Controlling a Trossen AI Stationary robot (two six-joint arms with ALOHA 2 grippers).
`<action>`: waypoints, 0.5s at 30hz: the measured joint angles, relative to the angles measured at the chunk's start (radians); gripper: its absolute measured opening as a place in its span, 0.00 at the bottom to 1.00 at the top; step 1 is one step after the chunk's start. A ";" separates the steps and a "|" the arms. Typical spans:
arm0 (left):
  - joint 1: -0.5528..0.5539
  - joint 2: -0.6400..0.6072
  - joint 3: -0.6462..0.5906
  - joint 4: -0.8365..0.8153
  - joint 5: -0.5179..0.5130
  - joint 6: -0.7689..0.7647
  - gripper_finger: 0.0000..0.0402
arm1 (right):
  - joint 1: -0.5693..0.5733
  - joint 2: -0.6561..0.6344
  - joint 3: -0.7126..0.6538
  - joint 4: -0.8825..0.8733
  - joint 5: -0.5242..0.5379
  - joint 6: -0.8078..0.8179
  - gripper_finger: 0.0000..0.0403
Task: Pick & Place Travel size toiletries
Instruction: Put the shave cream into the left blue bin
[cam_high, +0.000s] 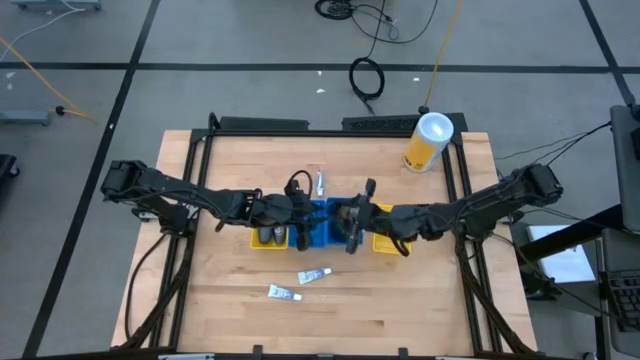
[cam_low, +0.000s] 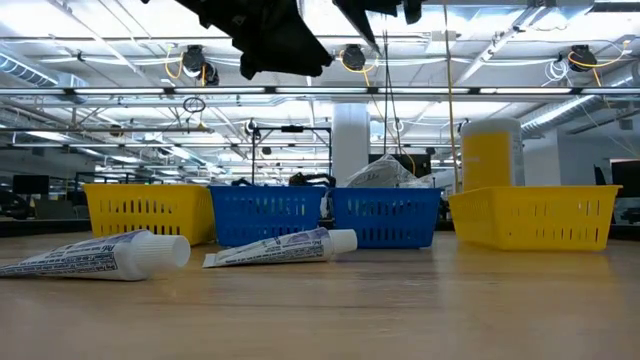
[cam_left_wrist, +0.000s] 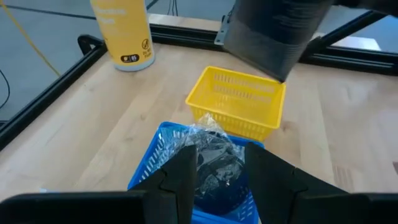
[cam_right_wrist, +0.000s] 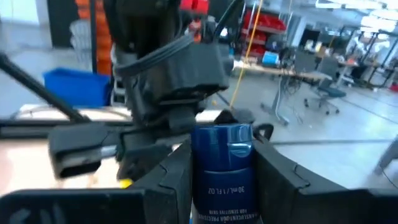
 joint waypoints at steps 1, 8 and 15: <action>0.000 0.000 0.000 0.005 0.000 0.000 0.34 | -0.009 0.000 -0.015 0.045 -0.017 -0.005 0.29; 0.000 0.000 0.000 0.070 -0.002 0.032 0.34 | -0.048 0.000 -0.118 0.338 -0.043 -0.005 0.29; 0.000 0.000 0.000 0.122 -0.037 0.069 0.34 | -0.085 -0.001 -0.193 0.567 -0.042 0.026 0.29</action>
